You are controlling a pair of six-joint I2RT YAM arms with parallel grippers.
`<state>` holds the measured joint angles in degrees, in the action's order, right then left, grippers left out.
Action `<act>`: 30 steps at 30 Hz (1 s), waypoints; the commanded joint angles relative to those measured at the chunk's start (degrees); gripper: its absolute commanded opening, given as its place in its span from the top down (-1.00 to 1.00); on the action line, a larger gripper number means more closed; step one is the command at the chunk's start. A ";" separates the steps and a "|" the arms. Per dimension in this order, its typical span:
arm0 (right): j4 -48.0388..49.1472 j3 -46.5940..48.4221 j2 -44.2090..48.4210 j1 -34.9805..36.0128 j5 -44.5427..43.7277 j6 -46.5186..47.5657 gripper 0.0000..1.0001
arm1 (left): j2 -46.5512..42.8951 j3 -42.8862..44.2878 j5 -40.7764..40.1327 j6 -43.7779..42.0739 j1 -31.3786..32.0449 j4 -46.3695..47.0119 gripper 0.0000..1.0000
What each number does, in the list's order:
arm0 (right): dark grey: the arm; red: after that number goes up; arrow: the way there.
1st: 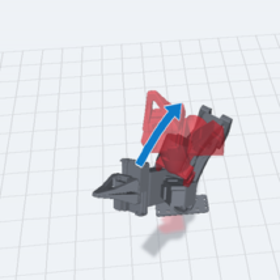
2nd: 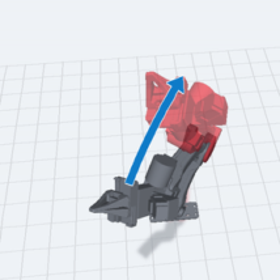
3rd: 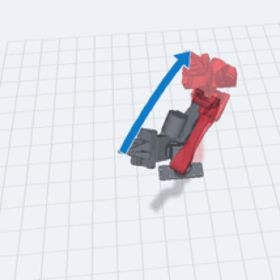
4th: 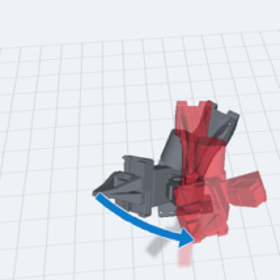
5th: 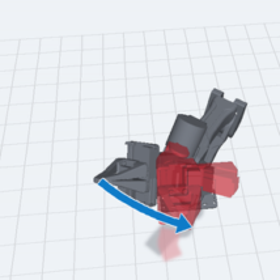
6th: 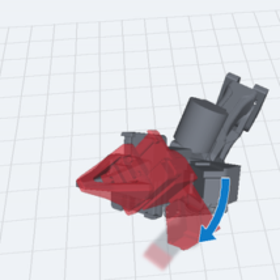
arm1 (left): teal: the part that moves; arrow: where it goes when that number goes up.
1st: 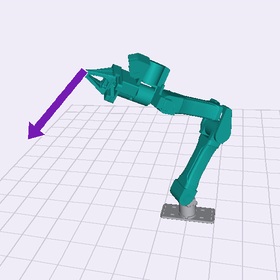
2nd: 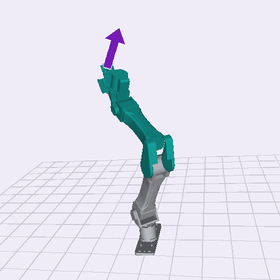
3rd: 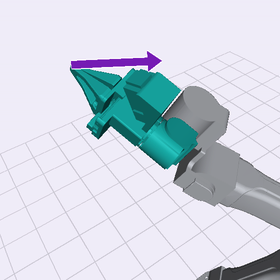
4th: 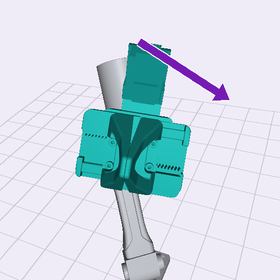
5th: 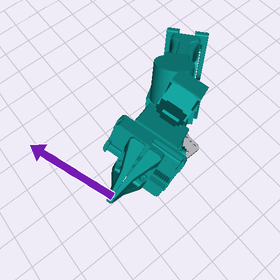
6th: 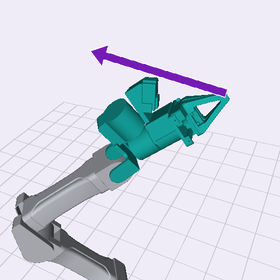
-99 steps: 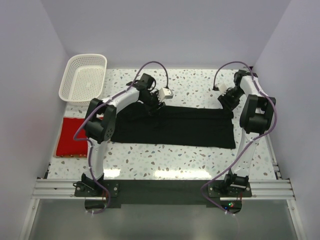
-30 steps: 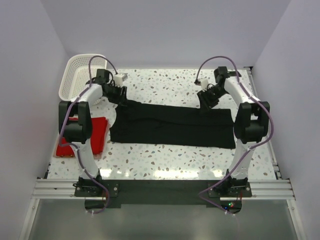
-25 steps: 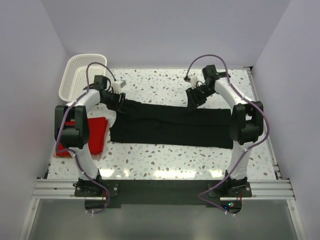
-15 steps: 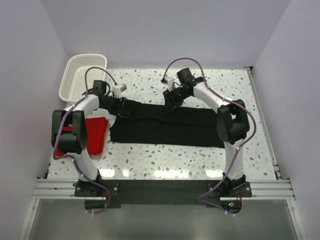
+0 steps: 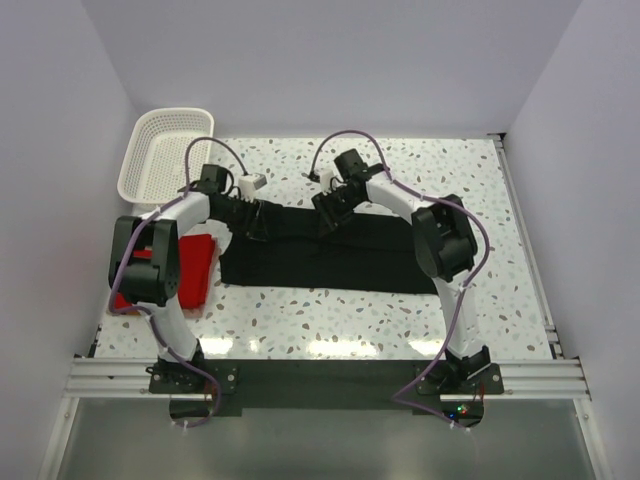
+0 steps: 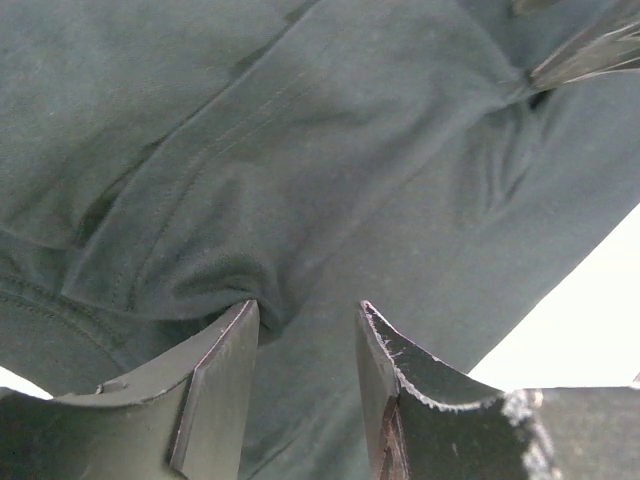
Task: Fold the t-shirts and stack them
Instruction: Fold the tshirt
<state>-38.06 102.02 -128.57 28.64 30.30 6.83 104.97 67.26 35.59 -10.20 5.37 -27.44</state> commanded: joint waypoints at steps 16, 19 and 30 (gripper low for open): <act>1.06 3.19 -1.33 2.91 -2.62 1.96 0.26 | -0.20 0.85 -3.25 -2.02 1.67 0.29 0.81; 0.63 3.27 -1.07 2.82 -2.97 2.40 0.51 | -1.16 1.73 -2.55 -1.85 1.67 -0.94 1.00; -0.78 2.40 1.04 2.82 -3.41 3.80 1.00 | -5.38 2.08 -1.84 -1.32 1.67 -5.86 1.00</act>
<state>-38.44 103.39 -129.25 31.18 27.57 9.63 103.24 67.29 32.62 -11.51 6.83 -30.83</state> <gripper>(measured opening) 0.019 0.057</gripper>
